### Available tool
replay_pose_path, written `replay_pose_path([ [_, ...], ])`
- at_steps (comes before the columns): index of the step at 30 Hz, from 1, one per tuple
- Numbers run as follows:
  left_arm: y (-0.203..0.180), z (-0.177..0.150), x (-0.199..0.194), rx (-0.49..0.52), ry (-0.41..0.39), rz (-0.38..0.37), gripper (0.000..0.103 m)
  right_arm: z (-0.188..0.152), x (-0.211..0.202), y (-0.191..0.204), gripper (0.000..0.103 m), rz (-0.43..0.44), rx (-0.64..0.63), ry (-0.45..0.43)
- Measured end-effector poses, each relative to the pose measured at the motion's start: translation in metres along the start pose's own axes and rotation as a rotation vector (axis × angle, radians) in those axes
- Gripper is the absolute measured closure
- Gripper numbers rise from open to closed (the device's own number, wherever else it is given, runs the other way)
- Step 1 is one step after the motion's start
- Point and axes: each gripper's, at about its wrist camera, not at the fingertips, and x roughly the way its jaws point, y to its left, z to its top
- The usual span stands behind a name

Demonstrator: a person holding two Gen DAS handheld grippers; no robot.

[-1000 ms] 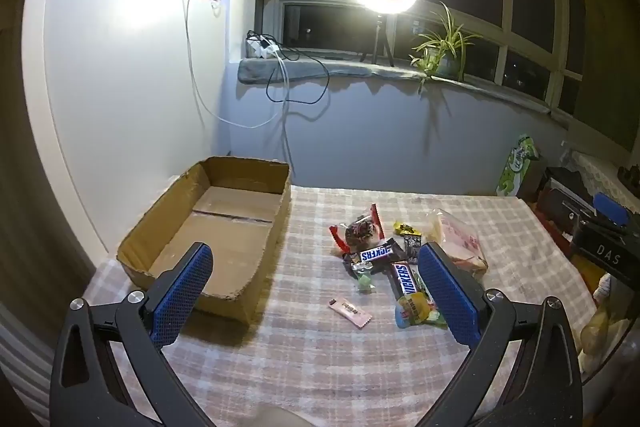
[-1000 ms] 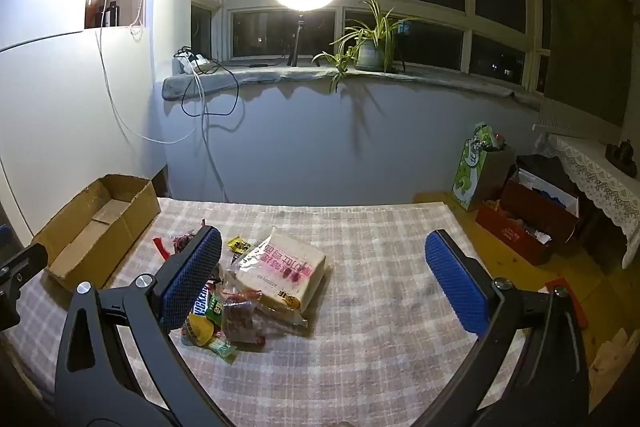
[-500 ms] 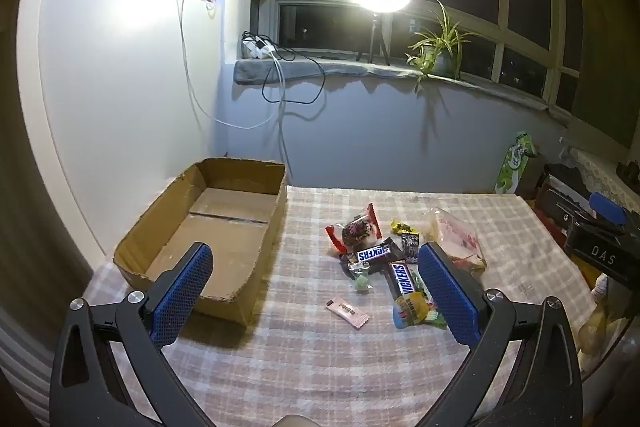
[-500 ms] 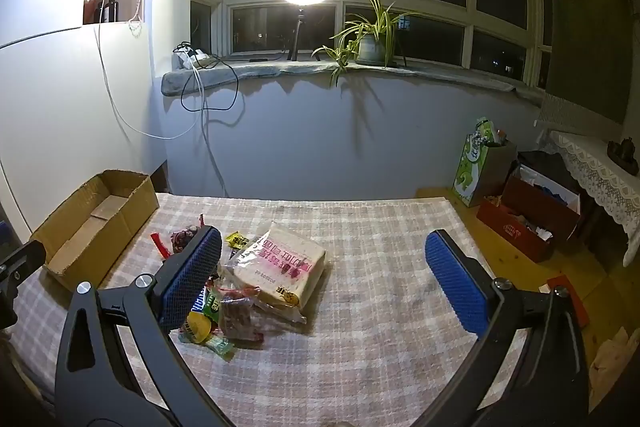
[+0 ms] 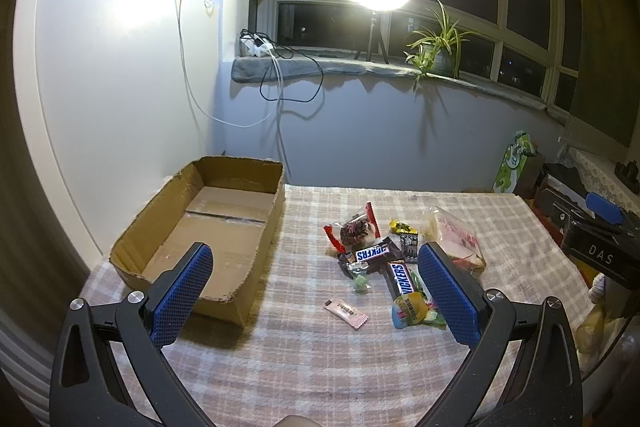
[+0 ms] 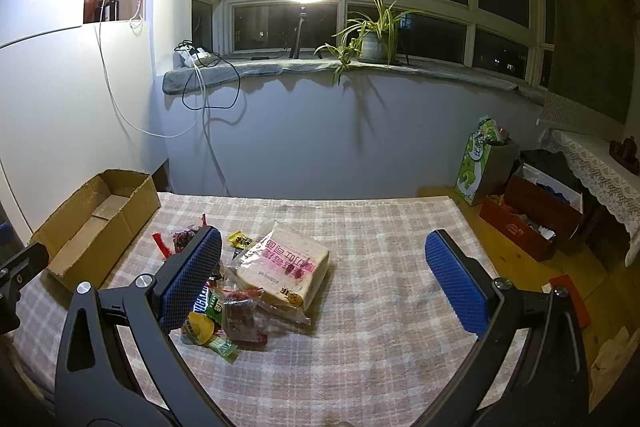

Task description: Organize snacks

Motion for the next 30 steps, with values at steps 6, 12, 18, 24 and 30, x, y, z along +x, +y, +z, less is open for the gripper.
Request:
replay_pose_path([
  [6,0.0016,0.0000,-0.0003,-0.001,0.001,0.001,0.001,-0.0012,0.0013,0.0001,0.000,0.001,0.000,0.001],
  [12,-0.0013,-0.0034,0.0012,0.002,0.002,-0.004,0.001,-0.0013,0.0024,0.0002,0.000,0.000,-0.001,0.002],
  [18,-0.0010,-0.0034,0.0008,0.002,0.002,-0.004,0.001,-0.0012,0.0026,-0.0004,0.000,0.002,0.001,0.004],
  [24,0.0000,-0.0021,0.0013,0.000,0.003,-0.004,0.001,-0.0021,0.0031,0.0004,0.000,0.001,-0.001,0.004],
  [30,-0.0007,-0.0026,0.0010,0.000,0.003,-0.003,0.001,-0.0020,0.0034,-0.0002,0.000,0.003,0.001,0.006],
])
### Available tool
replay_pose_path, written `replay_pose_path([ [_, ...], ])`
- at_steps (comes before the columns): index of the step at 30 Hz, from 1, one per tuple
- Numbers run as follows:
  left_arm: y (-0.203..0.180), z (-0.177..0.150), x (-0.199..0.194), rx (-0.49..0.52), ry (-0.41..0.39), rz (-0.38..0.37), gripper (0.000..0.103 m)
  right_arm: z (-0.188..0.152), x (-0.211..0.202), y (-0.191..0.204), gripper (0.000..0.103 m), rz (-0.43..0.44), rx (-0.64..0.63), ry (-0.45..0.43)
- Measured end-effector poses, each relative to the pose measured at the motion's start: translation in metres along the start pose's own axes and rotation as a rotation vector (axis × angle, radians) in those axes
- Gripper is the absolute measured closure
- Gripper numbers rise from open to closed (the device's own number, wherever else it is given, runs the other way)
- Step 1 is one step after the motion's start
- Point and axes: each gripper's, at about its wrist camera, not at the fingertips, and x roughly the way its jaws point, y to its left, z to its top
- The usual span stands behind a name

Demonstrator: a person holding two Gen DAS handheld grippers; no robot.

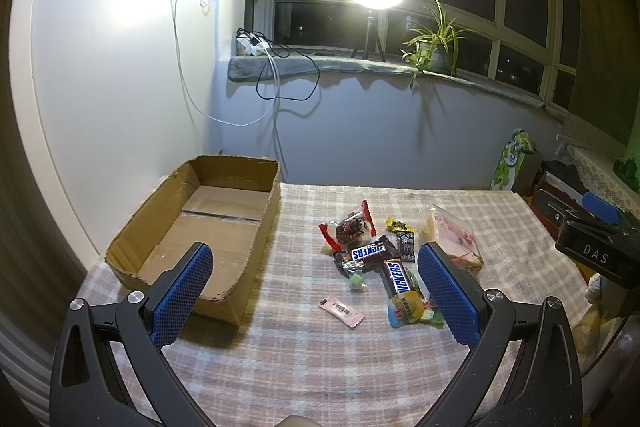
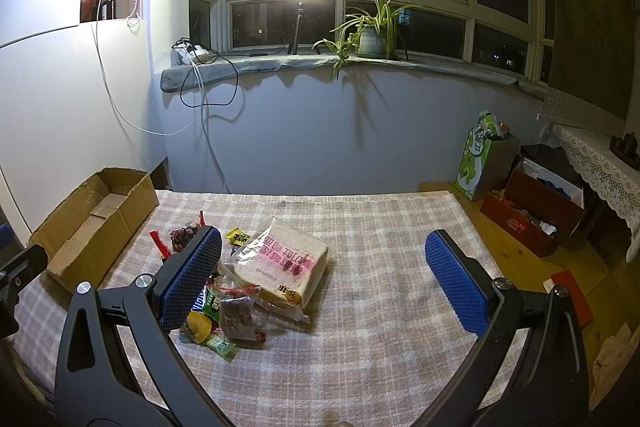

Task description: Organize snacks

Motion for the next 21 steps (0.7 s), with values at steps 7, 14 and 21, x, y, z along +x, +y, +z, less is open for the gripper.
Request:
replay_pose_path([
  [7,0.001,0.001,0.000,0.000,0.000,-0.001,0.001,0.000,0.000,-0.001,0.000,0.000,0.000,0.001],
  [14,-0.001,-0.001,0.001,-0.003,0.001,-0.002,0.001,0.000,0.001,-0.001,0.000,0.000,0.000,0.004],
  [21,-0.010,-0.004,0.004,0.006,0.012,-0.011,0.001,-0.005,0.003,0.001,0.000,-0.002,0.003,0.015],
])
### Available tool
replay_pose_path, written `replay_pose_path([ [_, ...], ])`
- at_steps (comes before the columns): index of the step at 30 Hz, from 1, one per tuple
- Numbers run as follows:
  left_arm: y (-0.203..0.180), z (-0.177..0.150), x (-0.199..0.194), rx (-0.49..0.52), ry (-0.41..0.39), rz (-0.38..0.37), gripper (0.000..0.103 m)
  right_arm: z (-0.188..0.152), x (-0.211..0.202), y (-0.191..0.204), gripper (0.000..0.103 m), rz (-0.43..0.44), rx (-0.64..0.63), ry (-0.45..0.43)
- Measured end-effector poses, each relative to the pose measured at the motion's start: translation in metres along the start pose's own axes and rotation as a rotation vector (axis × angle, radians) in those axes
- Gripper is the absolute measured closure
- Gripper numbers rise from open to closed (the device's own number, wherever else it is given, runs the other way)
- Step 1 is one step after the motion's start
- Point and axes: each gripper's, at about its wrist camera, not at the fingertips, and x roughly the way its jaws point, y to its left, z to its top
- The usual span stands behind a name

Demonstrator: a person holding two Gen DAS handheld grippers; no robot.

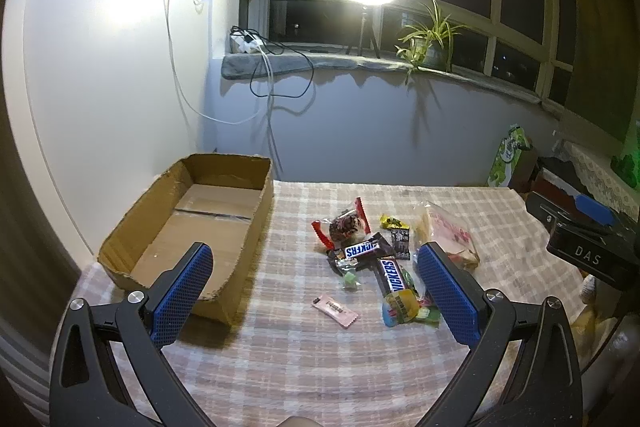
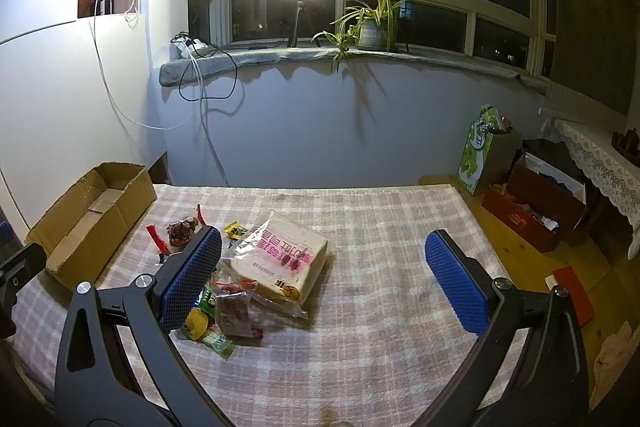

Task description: Organize snacks

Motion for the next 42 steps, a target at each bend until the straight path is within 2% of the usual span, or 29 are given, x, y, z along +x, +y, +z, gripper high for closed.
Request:
replay_pose_path([
  [12,-0.006,0.006,0.019,0.011,0.044,-0.048,0.001,-0.009,0.025,-0.017,0.000,0.025,0.016,0.063],
  [18,-0.022,0.009,0.037,0.029,0.084,-0.121,0.001,-0.012,0.052,-0.048,0.000,0.167,0.123,0.177],
  [21,-0.031,0.012,0.052,0.027,0.126,-0.189,0.002,-0.018,0.074,-0.063,0.000,0.299,0.215,0.267],
  [24,-0.037,0.015,0.071,0.012,0.175,-0.246,0.006,-0.026,0.099,-0.074,0.000,0.393,0.309,0.350],
  [27,-0.042,0.017,0.086,-0.002,0.211,-0.285,0.010,-0.035,0.119,-0.080,0.000,0.447,0.388,0.409],
  [29,-0.047,0.018,0.098,0.000,0.239,-0.314,0.014,-0.038,0.128,-0.080,0.000,0.468,0.414,0.428],
  [32,-0.055,0.018,0.120,-0.018,0.309,-0.399,0.022,-0.038,0.138,-0.077,0.000,0.501,0.432,0.450],
  [37,-0.060,0.017,0.151,-0.091,0.398,-0.471,0.039,-0.040,0.155,-0.074,0.011,0.555,0.488,0.506],
  [42,-0.067,0.015,0.168,-0.086,0.446,-0.503,0.042,-0.043,0.170,-0.072,0.021,0.576,0.520,0.547],
])
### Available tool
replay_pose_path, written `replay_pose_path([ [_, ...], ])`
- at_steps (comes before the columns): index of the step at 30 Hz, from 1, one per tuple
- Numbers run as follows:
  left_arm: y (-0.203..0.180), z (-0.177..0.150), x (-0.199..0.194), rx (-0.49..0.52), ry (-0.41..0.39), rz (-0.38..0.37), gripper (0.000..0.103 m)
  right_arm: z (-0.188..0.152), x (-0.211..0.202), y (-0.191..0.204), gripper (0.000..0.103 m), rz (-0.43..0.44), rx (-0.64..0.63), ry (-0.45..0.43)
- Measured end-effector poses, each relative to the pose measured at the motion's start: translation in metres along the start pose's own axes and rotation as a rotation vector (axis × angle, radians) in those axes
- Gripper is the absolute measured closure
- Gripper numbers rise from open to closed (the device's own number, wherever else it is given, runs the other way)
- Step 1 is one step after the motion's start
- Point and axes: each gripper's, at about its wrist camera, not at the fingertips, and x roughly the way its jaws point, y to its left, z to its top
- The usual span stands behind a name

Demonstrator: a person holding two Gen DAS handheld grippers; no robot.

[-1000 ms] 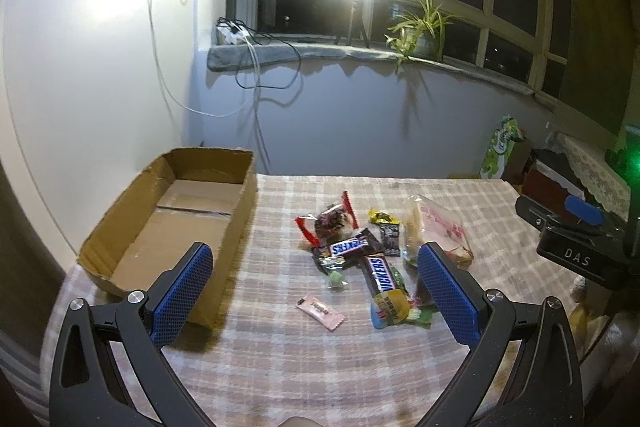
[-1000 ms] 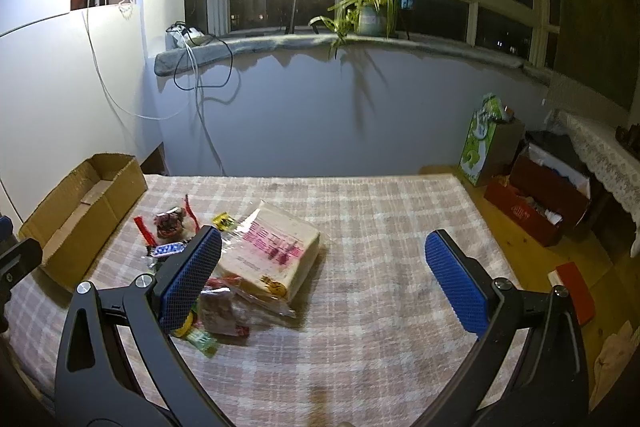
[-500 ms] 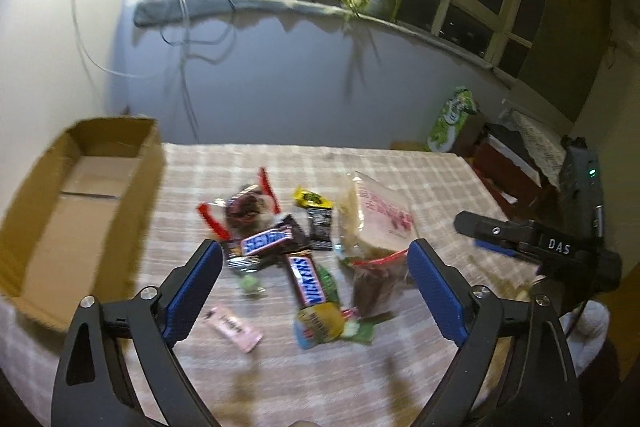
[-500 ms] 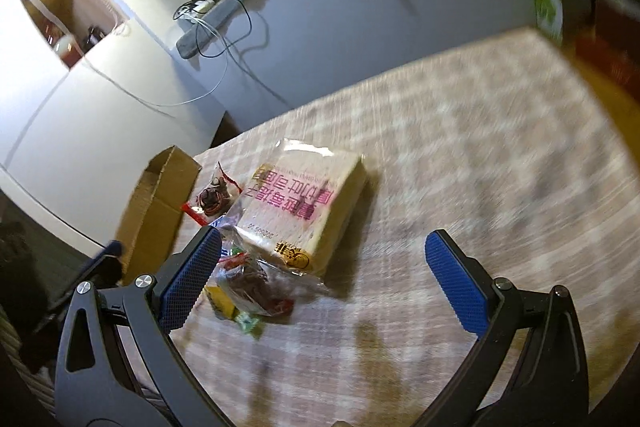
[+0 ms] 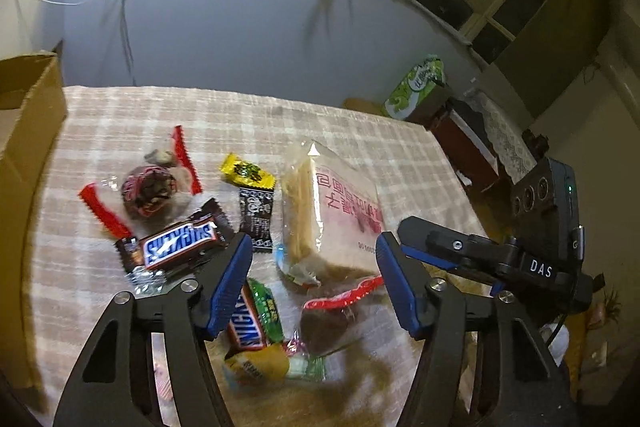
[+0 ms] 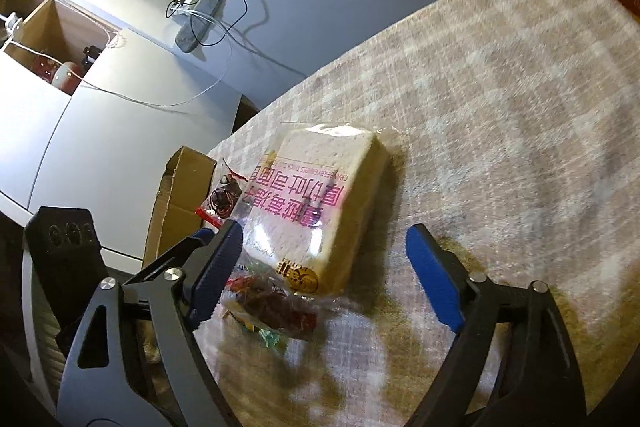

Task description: Organize snacks

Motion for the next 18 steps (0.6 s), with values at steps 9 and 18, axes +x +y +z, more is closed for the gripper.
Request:
replay_pose_path([
  [9,-0.006,0.004,0.029,0.023,0.077,-0.019,0.062,0.009,0.023,-0.003,0.035,0.034,0.044,0.065],
  [18,-0.004,0.005,0.029,0.026,0.068,-0.026,0.064,0.015,0.030,0.005,0.050,0.024,0.012,0.085],
])
